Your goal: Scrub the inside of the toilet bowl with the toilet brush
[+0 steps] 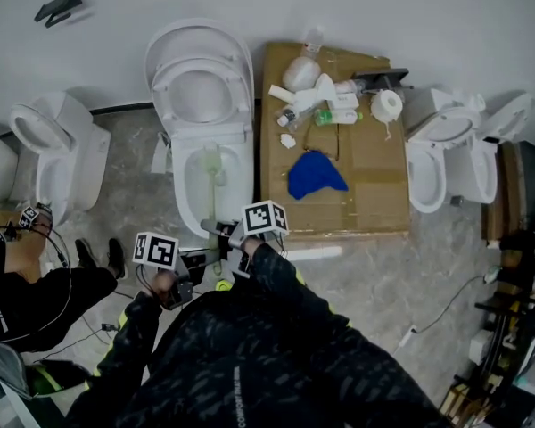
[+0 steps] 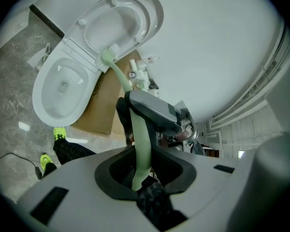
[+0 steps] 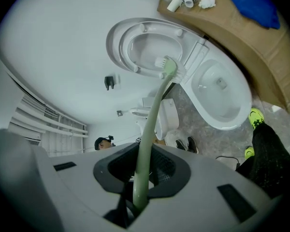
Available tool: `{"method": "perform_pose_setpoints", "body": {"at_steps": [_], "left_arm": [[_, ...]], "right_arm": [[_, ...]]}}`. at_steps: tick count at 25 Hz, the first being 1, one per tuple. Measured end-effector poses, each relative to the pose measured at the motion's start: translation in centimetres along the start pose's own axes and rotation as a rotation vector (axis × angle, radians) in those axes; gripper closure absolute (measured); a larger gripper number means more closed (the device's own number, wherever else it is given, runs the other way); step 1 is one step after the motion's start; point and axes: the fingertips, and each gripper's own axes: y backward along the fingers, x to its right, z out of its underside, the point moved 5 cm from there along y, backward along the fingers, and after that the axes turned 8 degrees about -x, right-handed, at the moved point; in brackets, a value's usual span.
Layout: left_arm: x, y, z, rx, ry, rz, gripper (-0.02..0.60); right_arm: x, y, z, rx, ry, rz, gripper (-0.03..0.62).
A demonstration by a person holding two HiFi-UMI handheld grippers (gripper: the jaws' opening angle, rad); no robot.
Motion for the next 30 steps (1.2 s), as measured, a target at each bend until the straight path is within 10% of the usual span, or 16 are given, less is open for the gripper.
{"method": "perform_pose_setpoints", "body": {"at_steps": [30], "left_arm": [[-0.1, 2.2, 23.6, 0.014, -0.13, 0.069, 0.492]], "right_arm": [[0.7, -0.8, 23.7, 0.06, 0.125, 0.08, 0.534]]}}
